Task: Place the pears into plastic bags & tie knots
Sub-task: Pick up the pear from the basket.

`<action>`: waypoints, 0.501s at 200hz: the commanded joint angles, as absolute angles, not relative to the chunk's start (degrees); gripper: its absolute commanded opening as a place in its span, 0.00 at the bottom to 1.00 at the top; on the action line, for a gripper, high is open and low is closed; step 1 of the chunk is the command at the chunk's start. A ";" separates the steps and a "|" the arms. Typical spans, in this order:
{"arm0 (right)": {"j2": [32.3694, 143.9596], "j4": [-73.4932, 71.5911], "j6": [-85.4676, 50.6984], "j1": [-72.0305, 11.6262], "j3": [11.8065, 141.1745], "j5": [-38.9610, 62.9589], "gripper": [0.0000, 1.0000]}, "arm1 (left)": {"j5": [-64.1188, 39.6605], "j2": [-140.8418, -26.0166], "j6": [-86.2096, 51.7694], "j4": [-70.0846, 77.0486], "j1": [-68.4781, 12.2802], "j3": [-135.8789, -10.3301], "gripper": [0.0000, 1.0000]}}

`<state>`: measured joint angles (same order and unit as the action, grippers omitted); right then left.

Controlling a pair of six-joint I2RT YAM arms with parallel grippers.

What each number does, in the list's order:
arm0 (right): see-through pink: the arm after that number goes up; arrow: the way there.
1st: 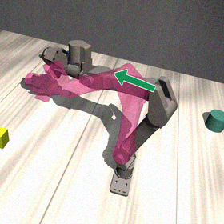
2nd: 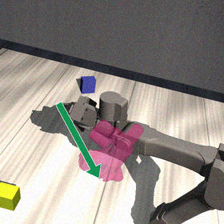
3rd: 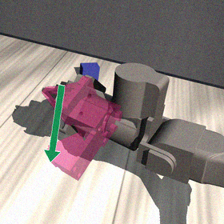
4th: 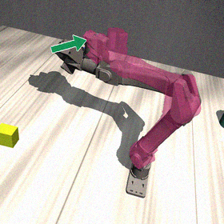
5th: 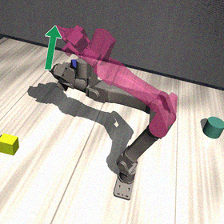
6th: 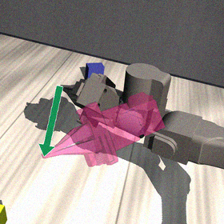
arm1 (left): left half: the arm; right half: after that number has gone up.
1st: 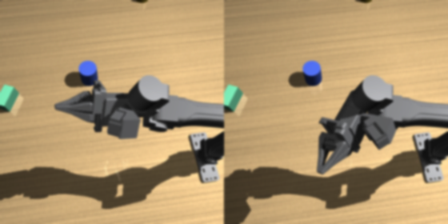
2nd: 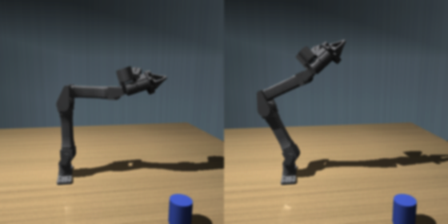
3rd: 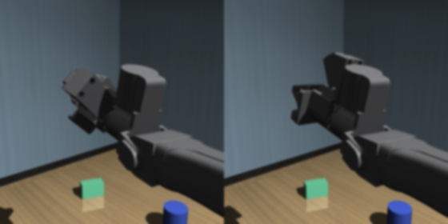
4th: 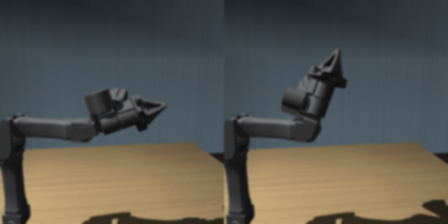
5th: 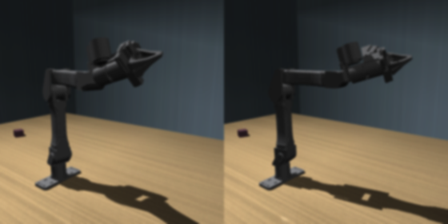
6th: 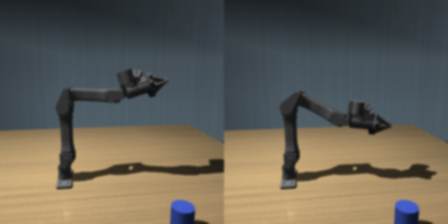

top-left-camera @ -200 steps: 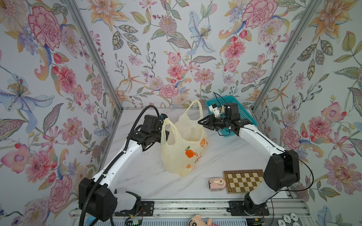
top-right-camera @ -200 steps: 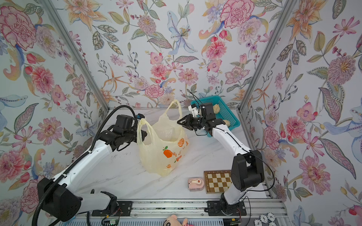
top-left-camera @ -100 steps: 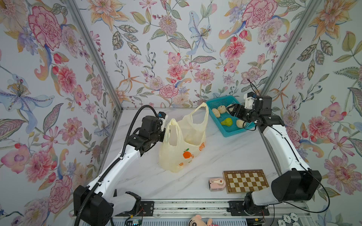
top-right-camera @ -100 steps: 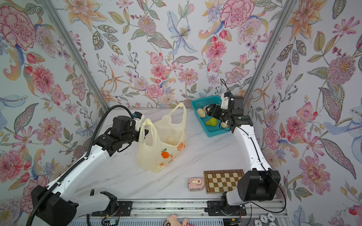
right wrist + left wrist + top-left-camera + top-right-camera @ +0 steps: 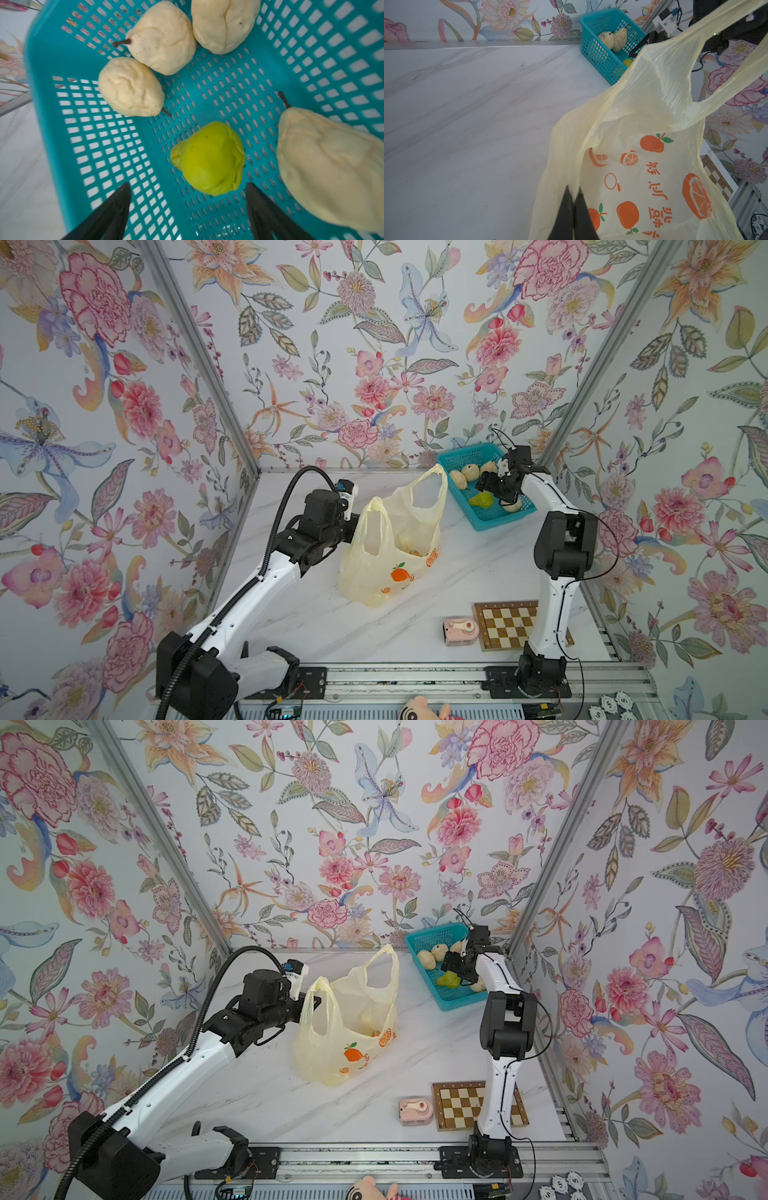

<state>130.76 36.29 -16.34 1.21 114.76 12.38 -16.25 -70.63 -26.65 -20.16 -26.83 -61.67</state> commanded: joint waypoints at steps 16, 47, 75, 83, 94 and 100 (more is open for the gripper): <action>137.98 41.90 -15.95 0.70 122.61 10.94 0.82 | -15.25 -69.25 -28.69 -18.69 -27.68 -60.64 0.00; 138.07 41.98 -16.32 0.53 123.13 9.29 0.66 | -14.68 -69.43 -29.10 -18.26 -27.96 -60.73 0.00; 134.22 41.93 -15.68 0.53 122.17 8.56 0.48 | -14.33 -69.52 -29.43 -17.59 -28.18 -60.56 0.00; 132.27 41.95 -15.49 0.44 121.30 8.47 0.44 | -14.28 -69.52 -29.53 -17.48 -28.13 -60.47 0.00; 129.11 41.91 -15.21 0.29 119.32 8.53 0.41 | -14.19 -69.55 -29.75 -17.20 -28.21 -60.38 0.00; 126.72 41.93 -15.05 0.11 117.87 8.74 0.40 | -14.02 -69.52 -29.80 -17.02 -28.26 -60.30 0.00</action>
